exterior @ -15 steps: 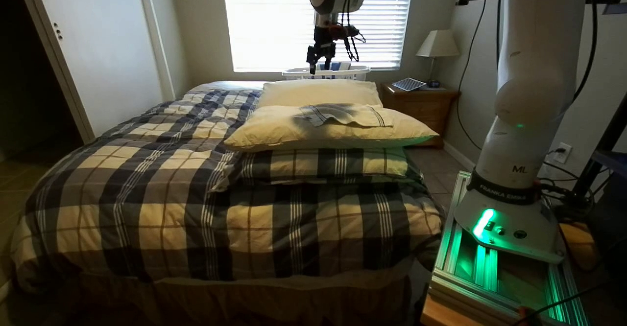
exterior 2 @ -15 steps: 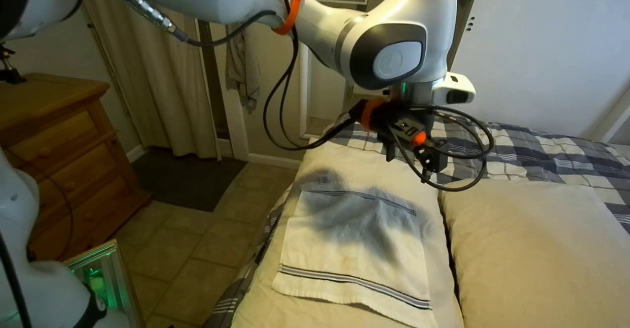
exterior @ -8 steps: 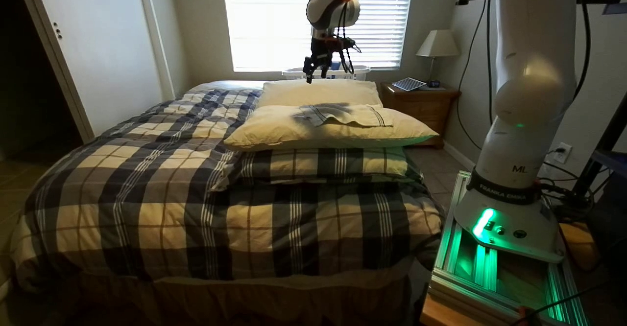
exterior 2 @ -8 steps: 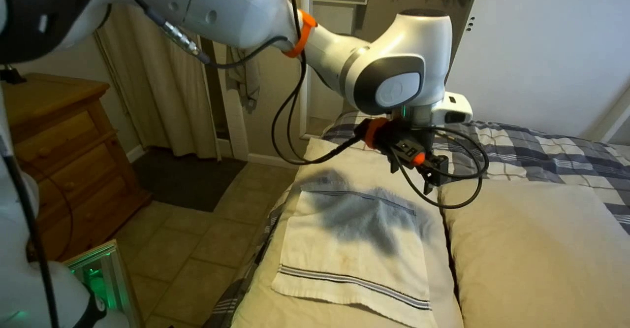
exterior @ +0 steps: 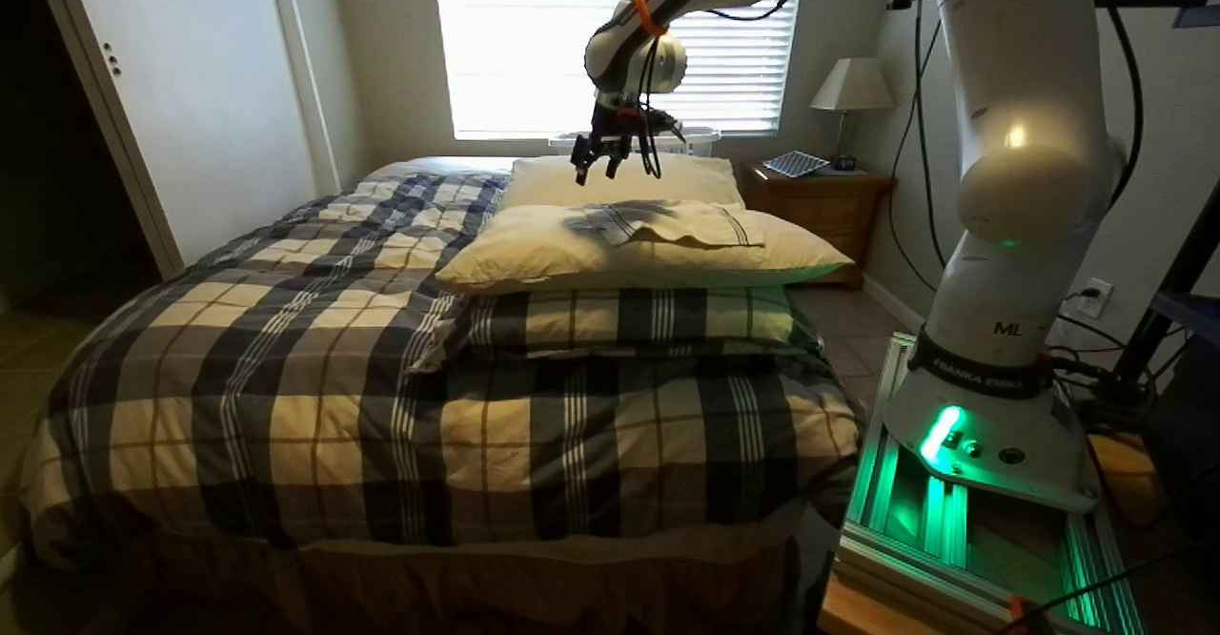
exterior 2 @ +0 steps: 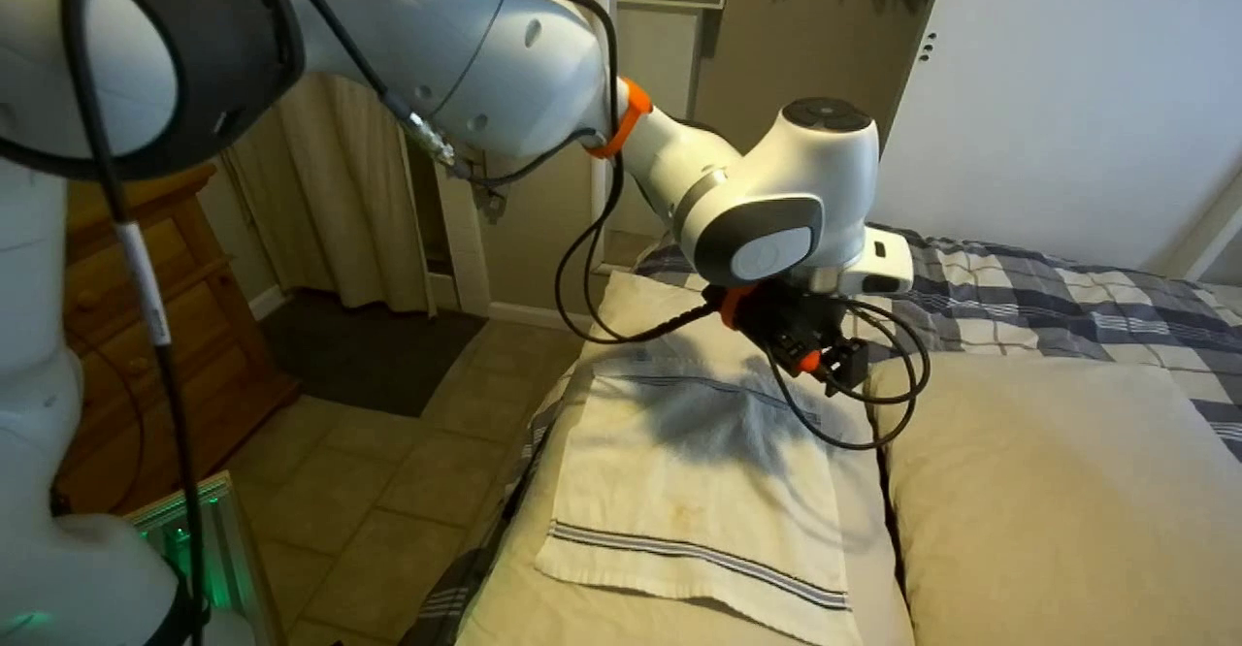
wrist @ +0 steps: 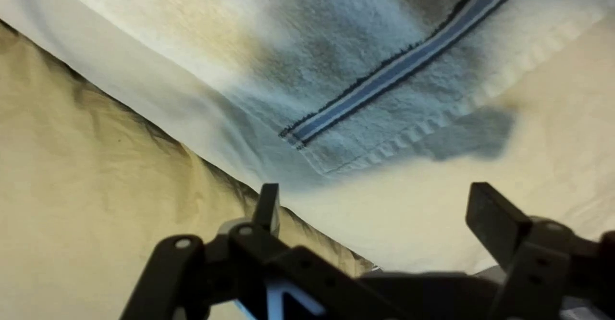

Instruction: Fold the white towel twice

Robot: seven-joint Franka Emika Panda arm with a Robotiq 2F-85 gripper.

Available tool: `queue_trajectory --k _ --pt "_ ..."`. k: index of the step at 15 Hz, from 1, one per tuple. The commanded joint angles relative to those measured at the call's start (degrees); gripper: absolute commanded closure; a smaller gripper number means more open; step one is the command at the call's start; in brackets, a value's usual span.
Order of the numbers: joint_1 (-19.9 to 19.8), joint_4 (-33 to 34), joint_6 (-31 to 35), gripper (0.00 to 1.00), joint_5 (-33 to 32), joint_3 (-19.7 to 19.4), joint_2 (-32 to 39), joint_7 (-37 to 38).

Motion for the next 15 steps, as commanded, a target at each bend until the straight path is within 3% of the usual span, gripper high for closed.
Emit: queue_trajectory --k 1,9,10,11,12,15 --pt "-1.5 2.8 2.2 0.0 1.5 1.2 3.5 -1.3" --pt "-2.2 6.5 2.7 0.03 -0.3 1.4 8.7 -3.4" --pt "-2.3 6.8 2.6 0.18 -0.4 1.3 9.2 -3.3" --pt "-2.4 7.2 2.5 0.28 -0.5 1.4 9.6 -3.3" --pt "-2.4 7.4 2.3 0.29 -0.7 1.2 9.9 -3.2" --pt "-2.5 8.2 2.1 0.52 -1.1 1.0 10.7 -3.2"
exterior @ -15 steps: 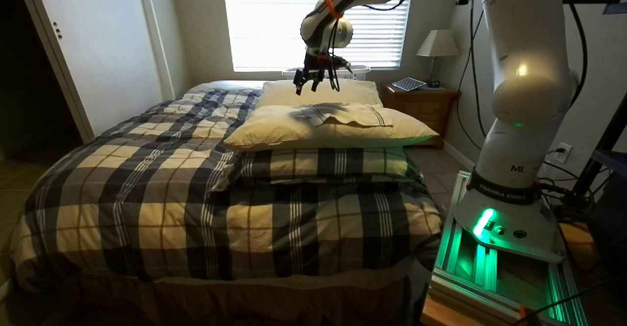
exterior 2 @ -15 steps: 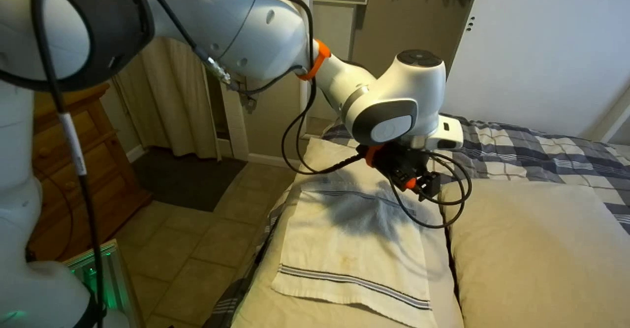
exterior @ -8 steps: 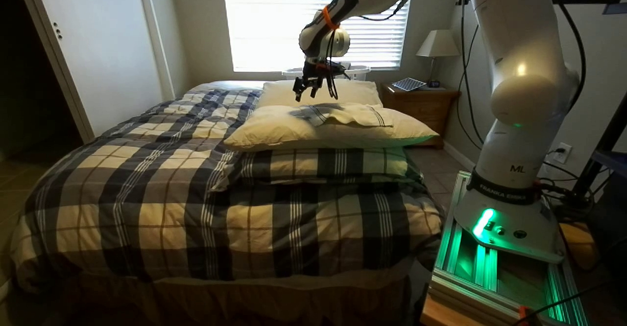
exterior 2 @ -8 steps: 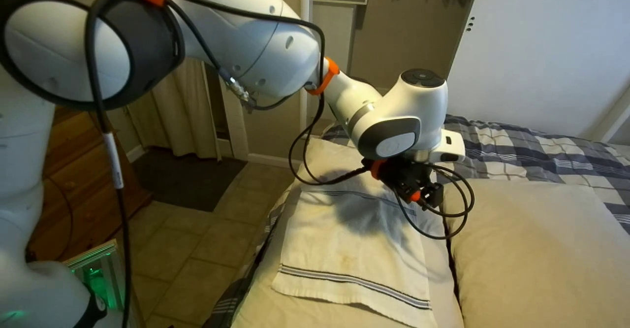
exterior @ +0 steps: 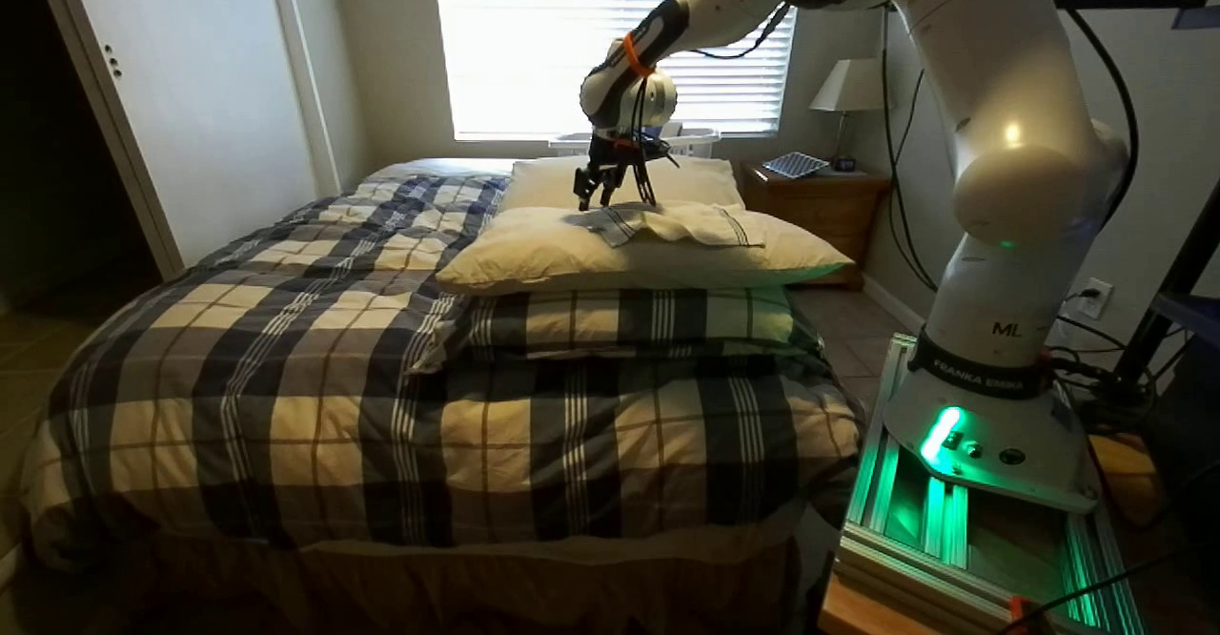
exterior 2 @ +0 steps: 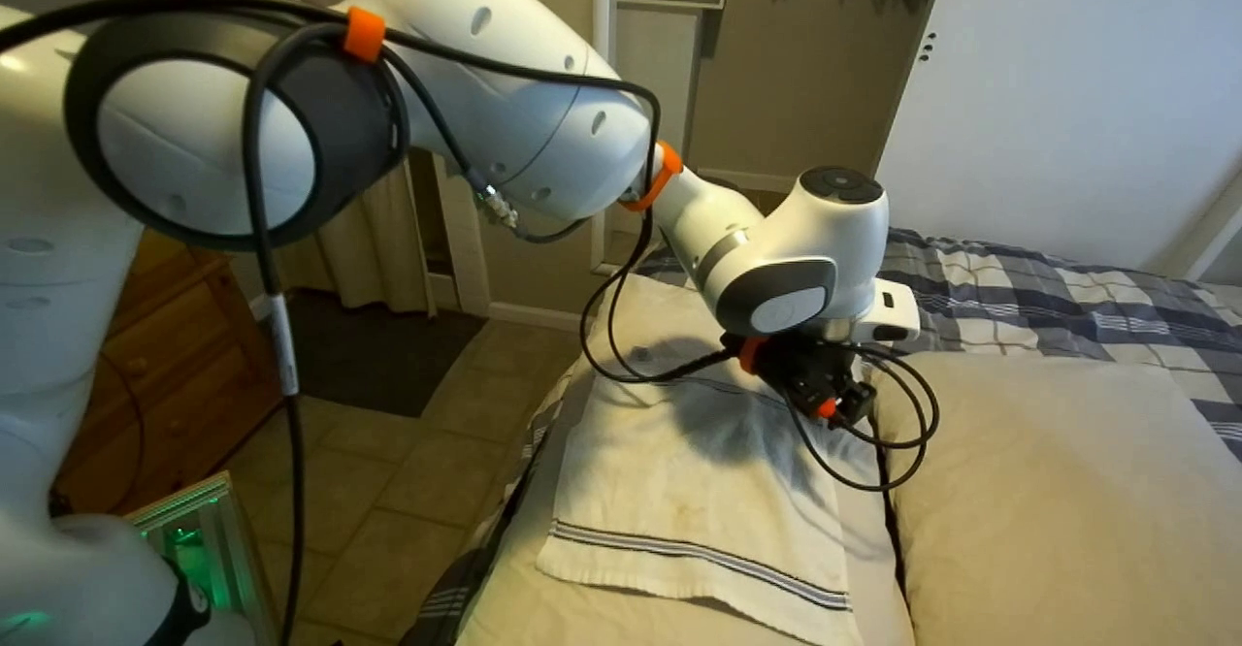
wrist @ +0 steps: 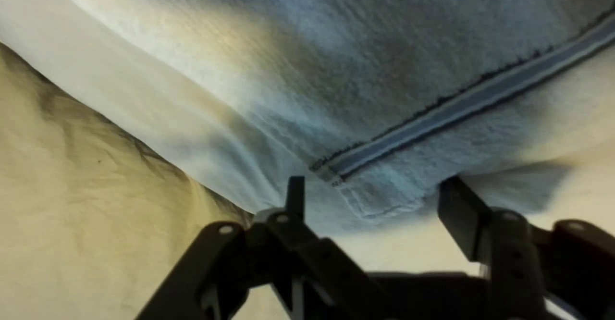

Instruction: Fold the white towel twice

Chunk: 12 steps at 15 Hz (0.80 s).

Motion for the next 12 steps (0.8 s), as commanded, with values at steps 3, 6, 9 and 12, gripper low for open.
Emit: queue_trajectory --k 3,6,9,12 --pt "-1.2 2.8 0.0 0.72 -0.8 0.8 1.7 -0.9" --pt "-1.6 3.1 -1.0 0.93 -0.4 1.3 1.0 -1.5" --pt "-1.7 2.9 -1.6 0.98 -0.7 1.3 0.6 -2.1" --pt "-1.9 2.1 -3.7 0.95 -0.5 1.6 -1.3 -3.0"
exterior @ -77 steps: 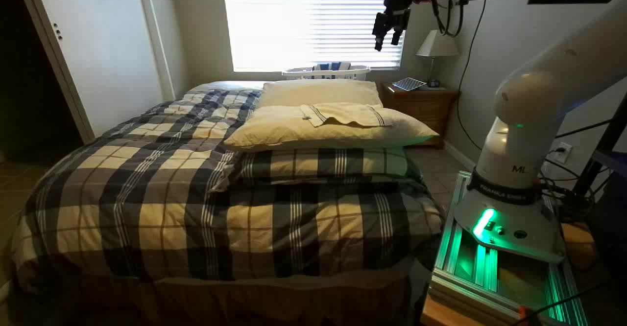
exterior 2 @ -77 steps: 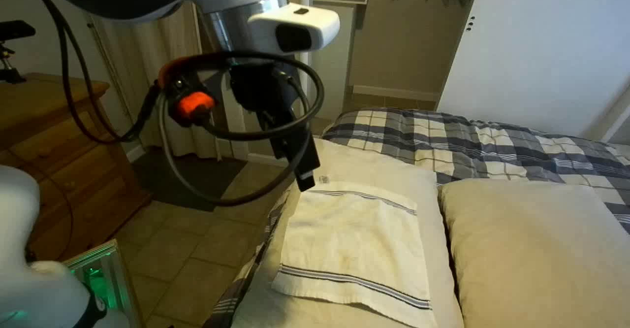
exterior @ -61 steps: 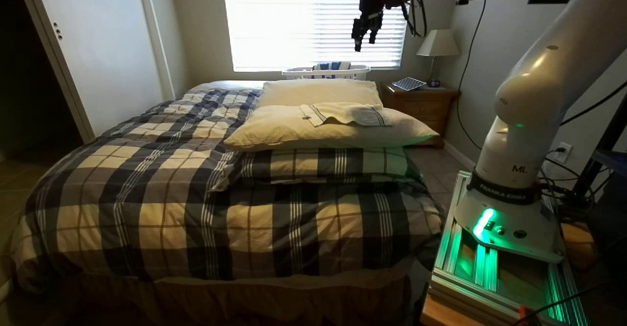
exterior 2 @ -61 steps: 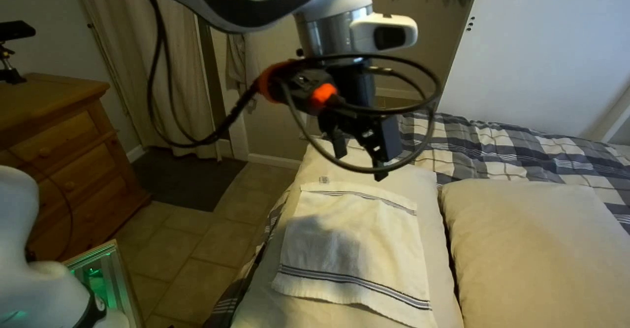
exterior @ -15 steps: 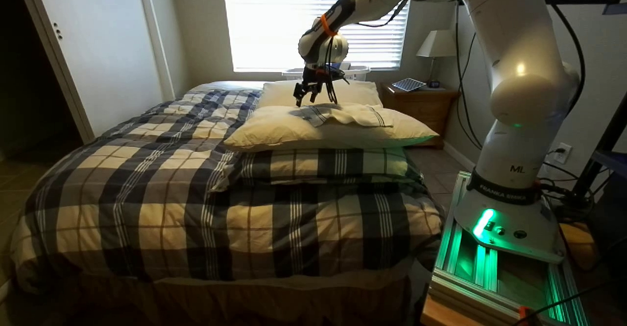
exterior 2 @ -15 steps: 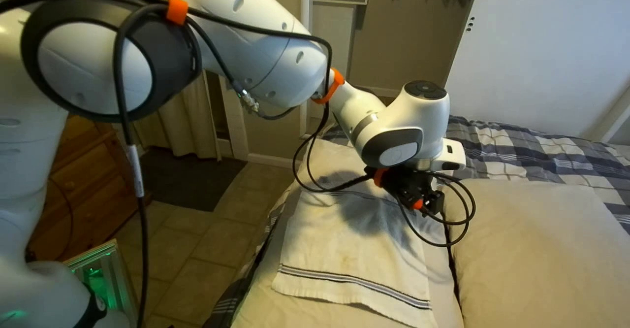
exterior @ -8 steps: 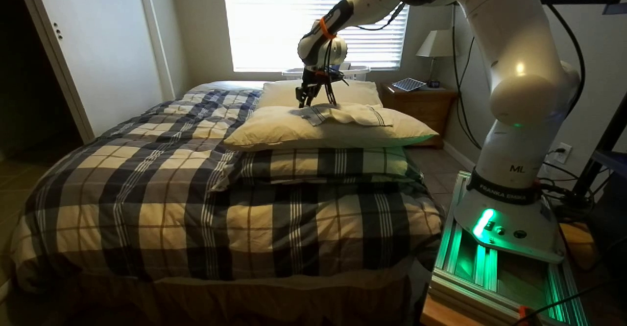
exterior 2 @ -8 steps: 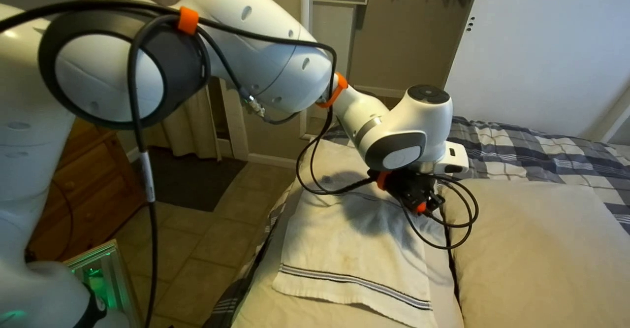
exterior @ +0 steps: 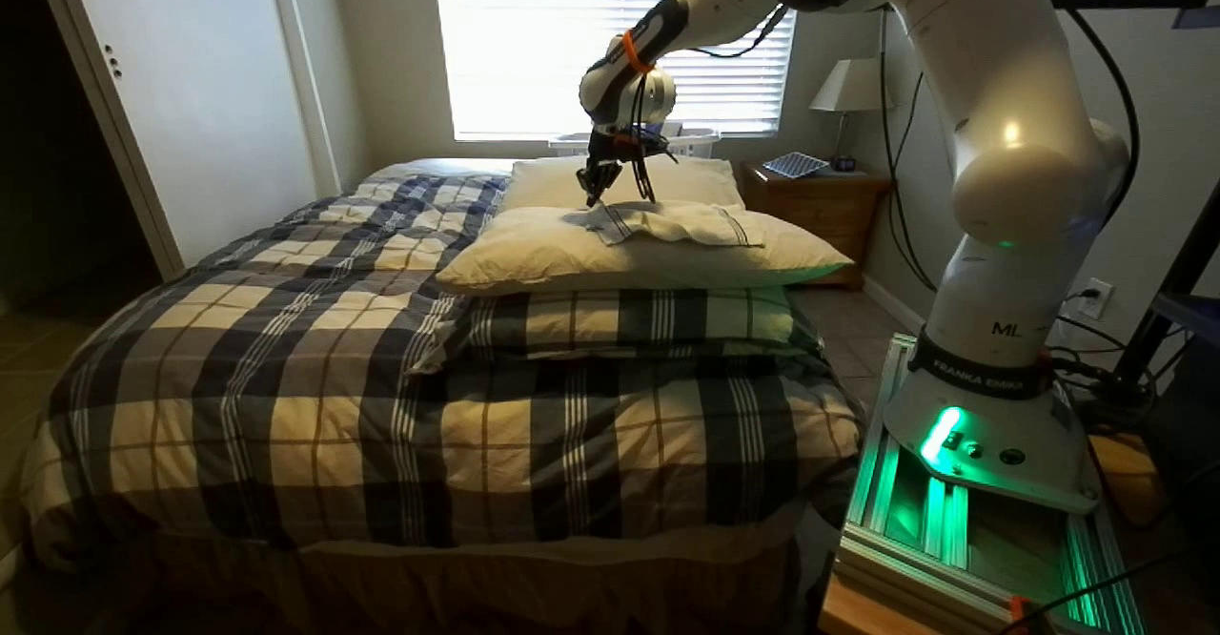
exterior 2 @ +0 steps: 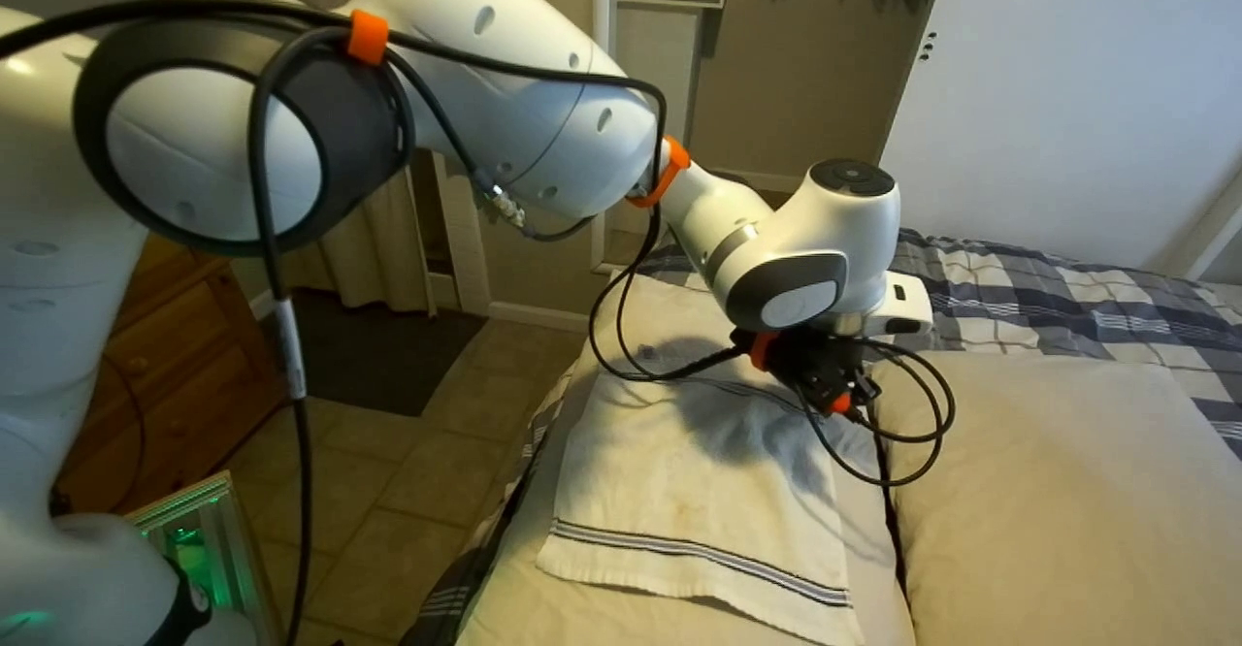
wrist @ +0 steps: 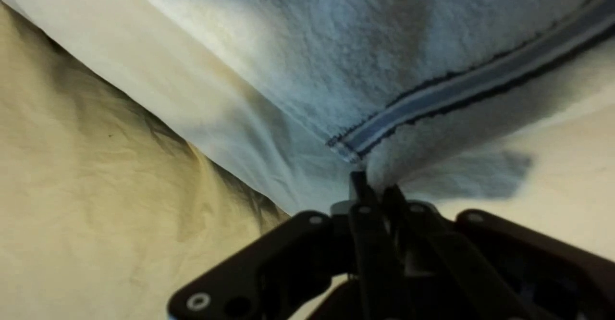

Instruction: Fold the white towel twice

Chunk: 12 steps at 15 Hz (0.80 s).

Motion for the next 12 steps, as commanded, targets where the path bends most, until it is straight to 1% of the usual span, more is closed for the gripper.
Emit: queue_trajectory --k 1,5,8,12 --pt "-1.2 -0.3 -3.9 0.95 -0.9 1.2 -2.8 -2.0" --pt "-0.8 -1.7 -11.2 0.95 -1.0 0.6 -8.0 -2.6" --pt "0.4 -3.2 -15.5 0.95 -3.1 -1.2 -11.7 -1.3" --pt "0.7 -6.1 -20.7 0.95 -6.1 -2.9 -16.3 -1.3"
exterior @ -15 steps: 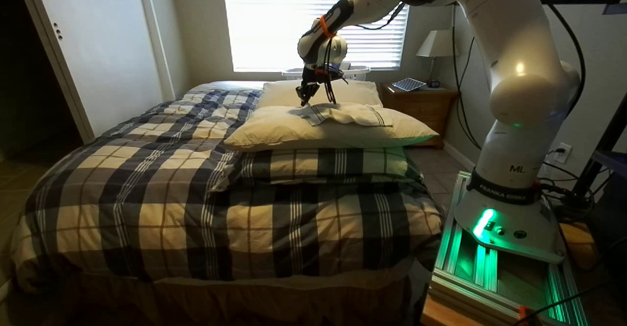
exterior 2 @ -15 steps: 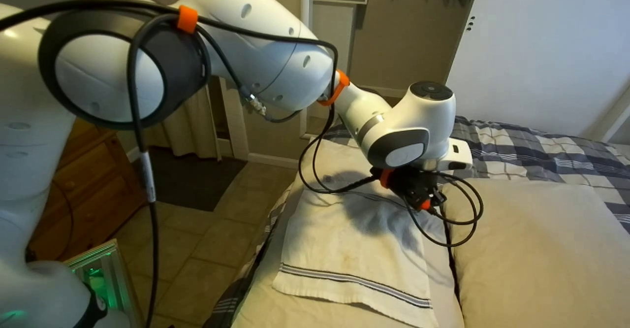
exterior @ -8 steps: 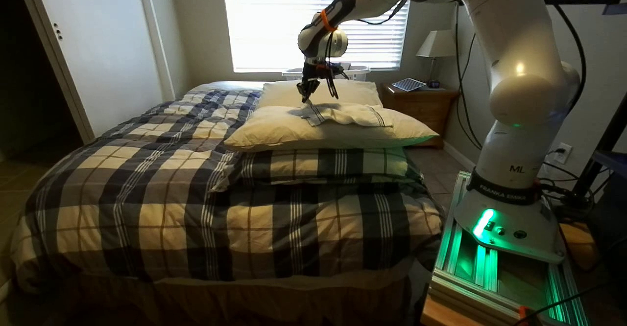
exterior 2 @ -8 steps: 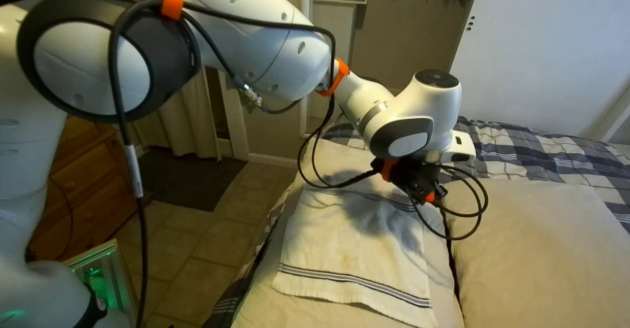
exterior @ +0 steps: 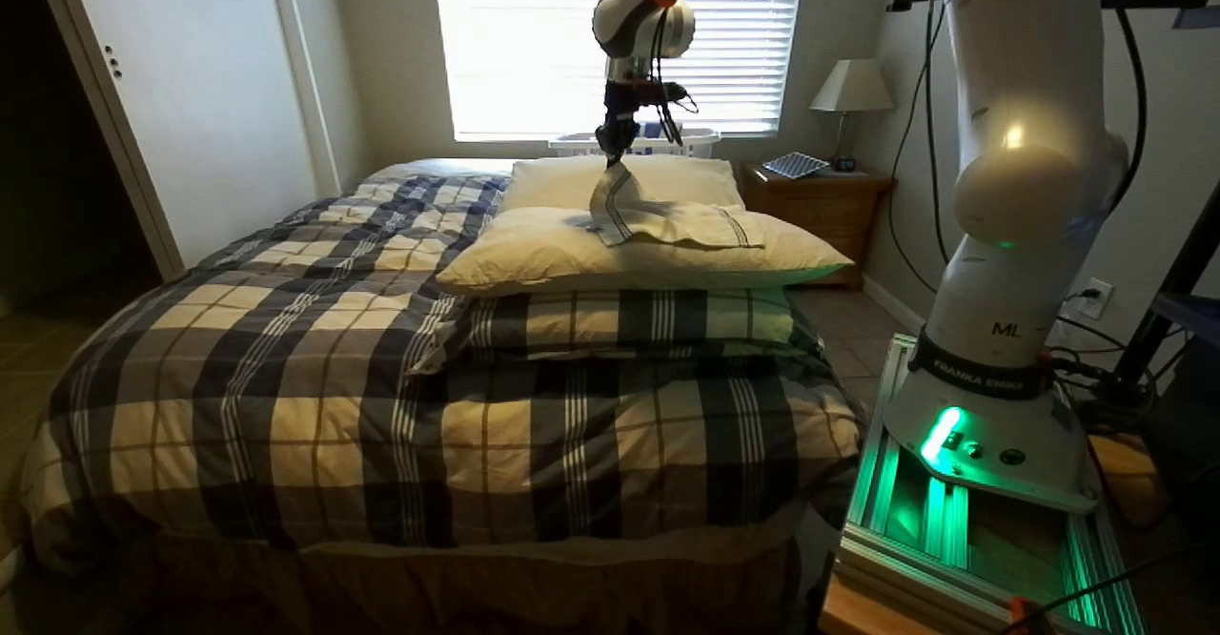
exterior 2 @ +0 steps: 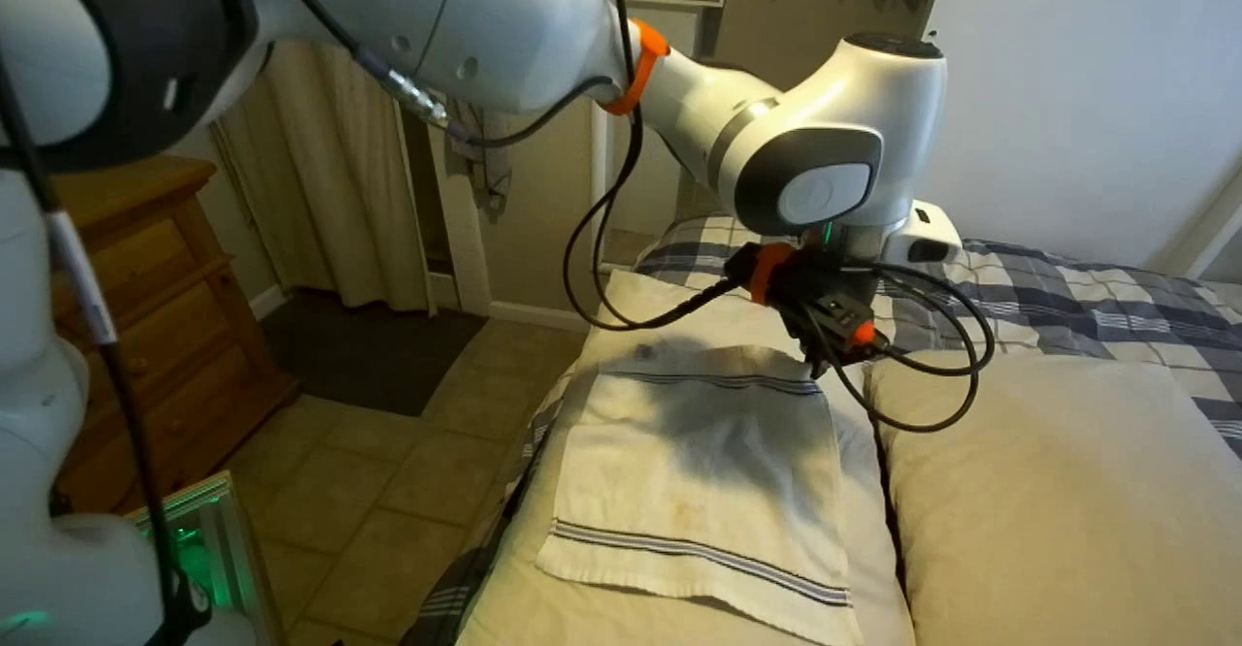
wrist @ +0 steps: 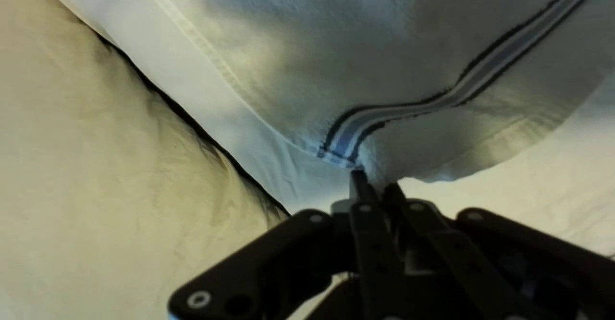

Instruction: Fold the white towel twice

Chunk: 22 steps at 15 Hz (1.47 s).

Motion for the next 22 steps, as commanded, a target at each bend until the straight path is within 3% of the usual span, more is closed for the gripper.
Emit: queue_trajectory --k 1,8,17,22 --pt "0.6 -5.4 -4.0 0.95 -3.0 -1.5 -5.5 0.4" --pt "1.7 -12.2 -12.4 0.95 -2.3 -1.4 -10.9 0.5" --pt "2.7 -21.7 -15.6 0.95 -11.3 -3.1 -18.1 -0.3" --pt "2.9 -24.4 -18.7 0.95 -11.5 -3.8 -21.4 1.0"
